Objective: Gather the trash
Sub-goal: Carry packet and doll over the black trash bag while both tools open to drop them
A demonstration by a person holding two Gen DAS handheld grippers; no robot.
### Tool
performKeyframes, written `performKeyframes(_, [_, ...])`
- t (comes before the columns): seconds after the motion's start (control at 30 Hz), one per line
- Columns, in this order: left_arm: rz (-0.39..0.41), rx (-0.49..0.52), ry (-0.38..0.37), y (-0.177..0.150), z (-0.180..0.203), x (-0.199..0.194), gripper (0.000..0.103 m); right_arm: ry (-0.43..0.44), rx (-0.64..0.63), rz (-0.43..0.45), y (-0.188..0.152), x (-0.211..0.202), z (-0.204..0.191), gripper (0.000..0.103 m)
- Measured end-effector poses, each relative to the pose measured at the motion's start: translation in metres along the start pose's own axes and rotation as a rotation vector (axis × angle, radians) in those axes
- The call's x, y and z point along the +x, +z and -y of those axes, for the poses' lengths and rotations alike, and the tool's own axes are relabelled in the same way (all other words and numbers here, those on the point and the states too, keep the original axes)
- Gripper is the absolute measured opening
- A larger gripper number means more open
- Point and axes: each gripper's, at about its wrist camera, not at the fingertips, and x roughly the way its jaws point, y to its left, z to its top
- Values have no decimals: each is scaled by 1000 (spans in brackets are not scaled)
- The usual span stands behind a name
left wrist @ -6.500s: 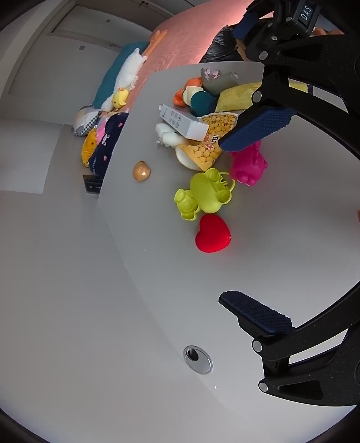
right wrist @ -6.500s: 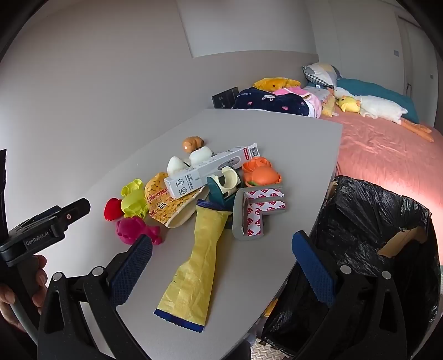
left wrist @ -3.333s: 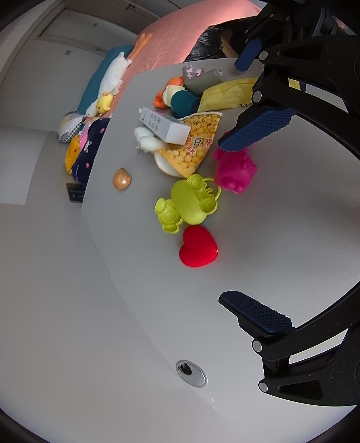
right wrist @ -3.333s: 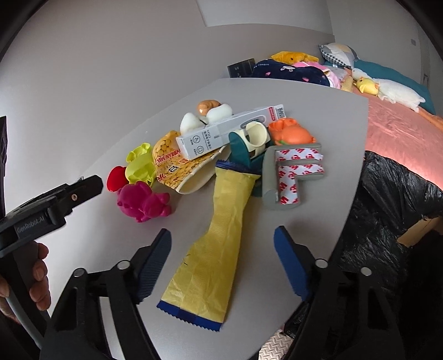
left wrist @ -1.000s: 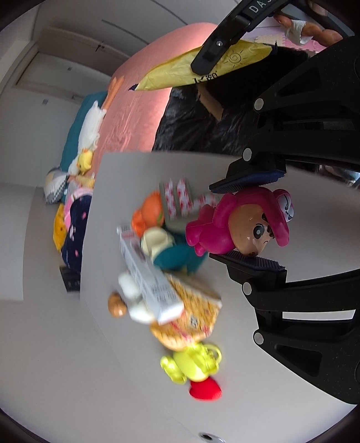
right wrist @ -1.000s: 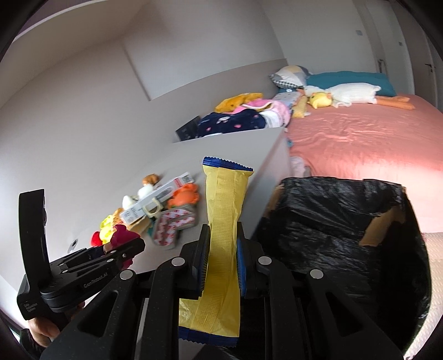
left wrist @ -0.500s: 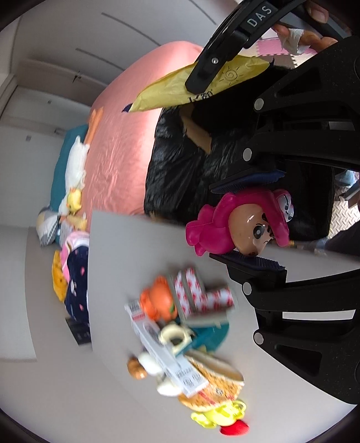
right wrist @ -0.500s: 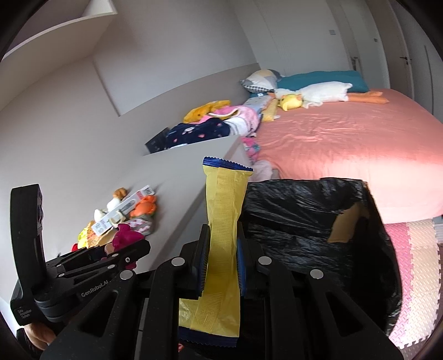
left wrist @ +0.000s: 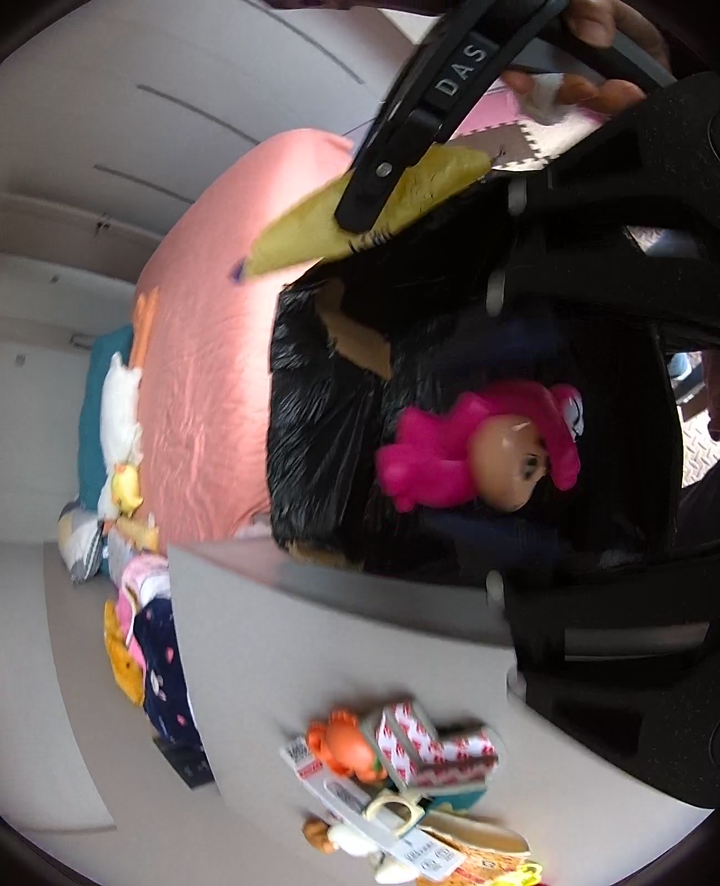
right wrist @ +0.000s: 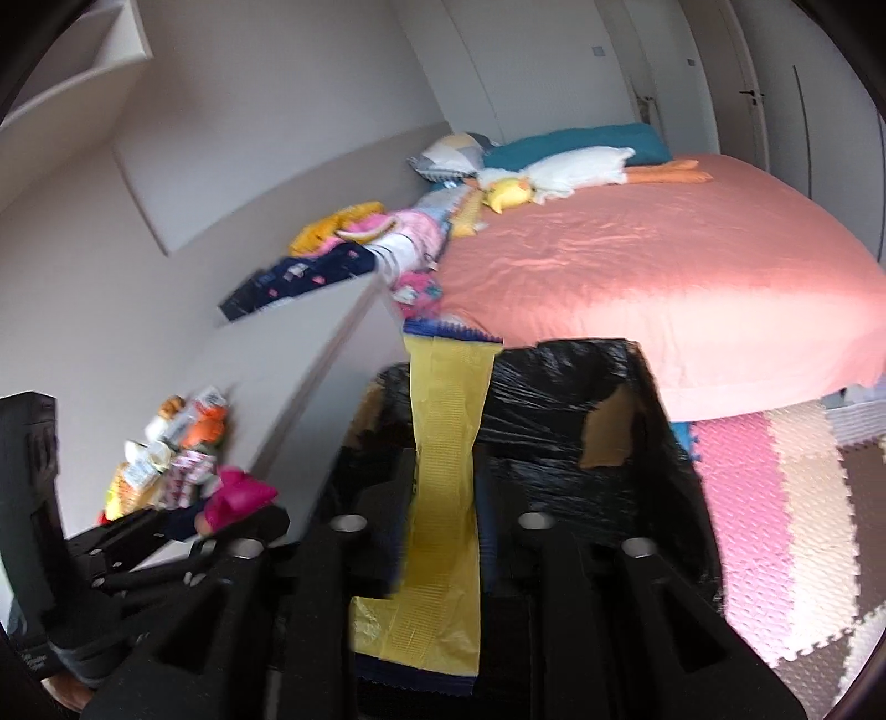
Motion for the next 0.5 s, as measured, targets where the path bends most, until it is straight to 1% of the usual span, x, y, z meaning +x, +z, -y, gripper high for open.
performKeyframes(0.03, [15, -3, 14, -1, 0, -2, 97, -33, 15, 17, 0, -2, 4, 78])
performKeyframes(0.07, [36, -5, 24, -1, 1, -4, 97, -60, 38, 48, 0, -6, 7, 84])
performKeyframes(0.17, [28, -26, 6, 0, -6, -5, 97, -73, 62, 74, 2, -10, 14, 84])
performKeyframes(0.23, [21, -53, 15, 0, -14, -5, 97, -77, 70, 82, 3, -11, 16, 84])
performKeyframes(0.5, [27, -78, 52, -4, -31, -8, 97, -55, 65, 46, -1, -2, 8, 84])
